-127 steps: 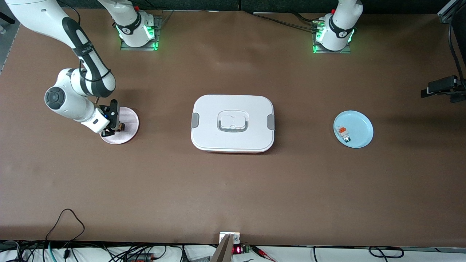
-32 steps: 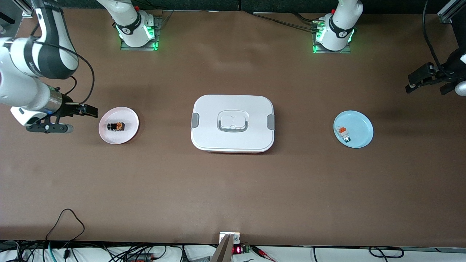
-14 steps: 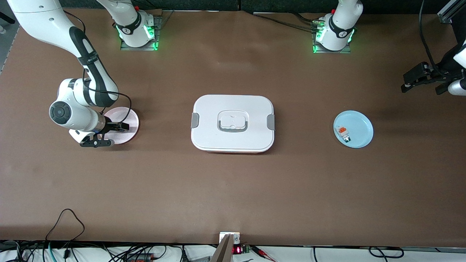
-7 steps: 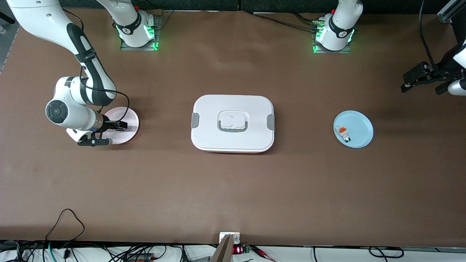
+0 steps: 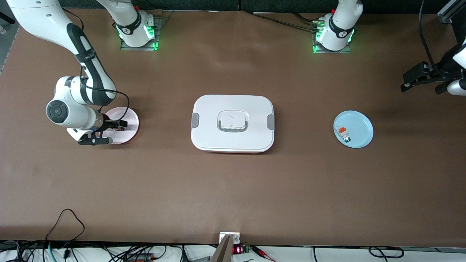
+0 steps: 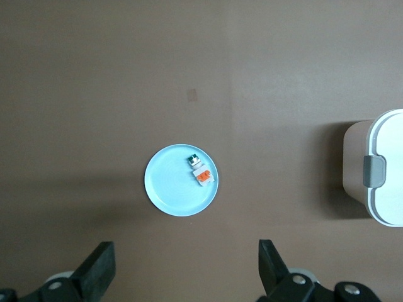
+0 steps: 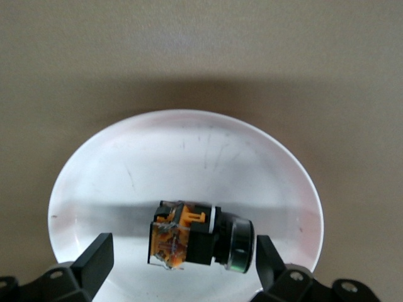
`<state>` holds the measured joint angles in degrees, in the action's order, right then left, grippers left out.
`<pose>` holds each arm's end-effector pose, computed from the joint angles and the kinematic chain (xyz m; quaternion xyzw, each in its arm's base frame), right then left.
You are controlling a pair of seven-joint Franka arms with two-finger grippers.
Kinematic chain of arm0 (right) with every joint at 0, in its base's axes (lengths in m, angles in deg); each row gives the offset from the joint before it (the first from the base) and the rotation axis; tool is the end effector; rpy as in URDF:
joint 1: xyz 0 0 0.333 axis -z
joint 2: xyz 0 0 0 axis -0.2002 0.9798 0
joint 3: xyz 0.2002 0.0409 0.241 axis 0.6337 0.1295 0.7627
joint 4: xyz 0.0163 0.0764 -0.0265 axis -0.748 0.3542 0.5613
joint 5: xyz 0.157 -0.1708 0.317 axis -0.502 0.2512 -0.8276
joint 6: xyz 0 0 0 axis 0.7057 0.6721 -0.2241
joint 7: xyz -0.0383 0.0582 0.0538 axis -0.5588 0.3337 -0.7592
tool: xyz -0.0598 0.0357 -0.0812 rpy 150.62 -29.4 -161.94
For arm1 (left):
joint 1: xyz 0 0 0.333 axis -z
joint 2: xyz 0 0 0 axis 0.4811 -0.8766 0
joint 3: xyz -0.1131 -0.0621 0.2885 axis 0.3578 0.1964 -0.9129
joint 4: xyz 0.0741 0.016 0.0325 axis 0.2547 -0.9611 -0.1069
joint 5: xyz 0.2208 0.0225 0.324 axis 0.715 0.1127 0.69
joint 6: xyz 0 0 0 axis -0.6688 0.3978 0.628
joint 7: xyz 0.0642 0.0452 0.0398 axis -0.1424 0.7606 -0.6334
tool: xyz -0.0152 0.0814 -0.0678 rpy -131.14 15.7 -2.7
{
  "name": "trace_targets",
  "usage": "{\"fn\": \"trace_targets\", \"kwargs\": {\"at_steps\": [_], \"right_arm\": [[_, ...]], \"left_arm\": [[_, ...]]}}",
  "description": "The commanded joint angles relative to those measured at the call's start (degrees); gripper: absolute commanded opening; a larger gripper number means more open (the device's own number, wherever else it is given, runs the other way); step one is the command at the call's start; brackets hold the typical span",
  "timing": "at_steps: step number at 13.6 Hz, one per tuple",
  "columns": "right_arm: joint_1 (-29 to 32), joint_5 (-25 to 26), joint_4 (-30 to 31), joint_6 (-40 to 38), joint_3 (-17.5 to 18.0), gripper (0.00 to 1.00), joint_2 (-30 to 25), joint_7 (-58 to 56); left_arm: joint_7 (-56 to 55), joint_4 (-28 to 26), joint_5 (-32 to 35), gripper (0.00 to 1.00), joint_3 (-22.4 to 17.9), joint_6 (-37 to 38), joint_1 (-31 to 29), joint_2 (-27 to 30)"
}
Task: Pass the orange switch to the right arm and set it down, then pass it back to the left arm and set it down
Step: 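Lower the right gripper and grasp the switch on the white plate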
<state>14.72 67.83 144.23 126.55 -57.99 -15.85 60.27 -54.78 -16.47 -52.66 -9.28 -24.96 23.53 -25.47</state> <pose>0.5577 -0.0097 0.1962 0.9948 0.0145 -0.1011 0.0039 0.5590 -0.0076 0.6421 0.9998 -0.0187 0.0069 0.0095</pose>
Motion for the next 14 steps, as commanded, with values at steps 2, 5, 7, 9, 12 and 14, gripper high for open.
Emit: {"fn": "trace_targets", "kwargs": {"at_steps": [2,5,7,9,12,14], "right_arm": [[1.7,0.4,2.2,0.4,0.2,1.0,-0.2,-0.9],[1.8,0.6,2.2,1.1,0.2,1.0,0.1,-0.9],[1.8,0.6,2.3,2.5,0.2,1.0,1.0,-0.9],[1.8,0.6,3.2,4.6,0.2,1.0,1.1,-0.9],[1.8,0.6,4.0,6.2,0.2,1.0,1.1,-0.9],[1.8,0.5,4.2,6.2,0.2,0.99,1.1,-0.8]], "left_arm": [[-0.3,1.9,1.1,1.0,0.1,1.4,0.4,-0.9],[-0.4,1.9,1.1,1.0,0.0,1.6,0.4,-0.9],[-0.4,1.9,1.1,1.0,-0.1,1.6,0.4,-0.9],[-0.6,1.8,1.0,1.0,-0.1,1.7,0.4,-0.9],[-0.8,1.7,1.0,1.0,-0.2,3.0,0.4,-1.2],[-0.7,1.7,1.0,1.0,-0.4,3.5,-0.1,-2.0]]}}
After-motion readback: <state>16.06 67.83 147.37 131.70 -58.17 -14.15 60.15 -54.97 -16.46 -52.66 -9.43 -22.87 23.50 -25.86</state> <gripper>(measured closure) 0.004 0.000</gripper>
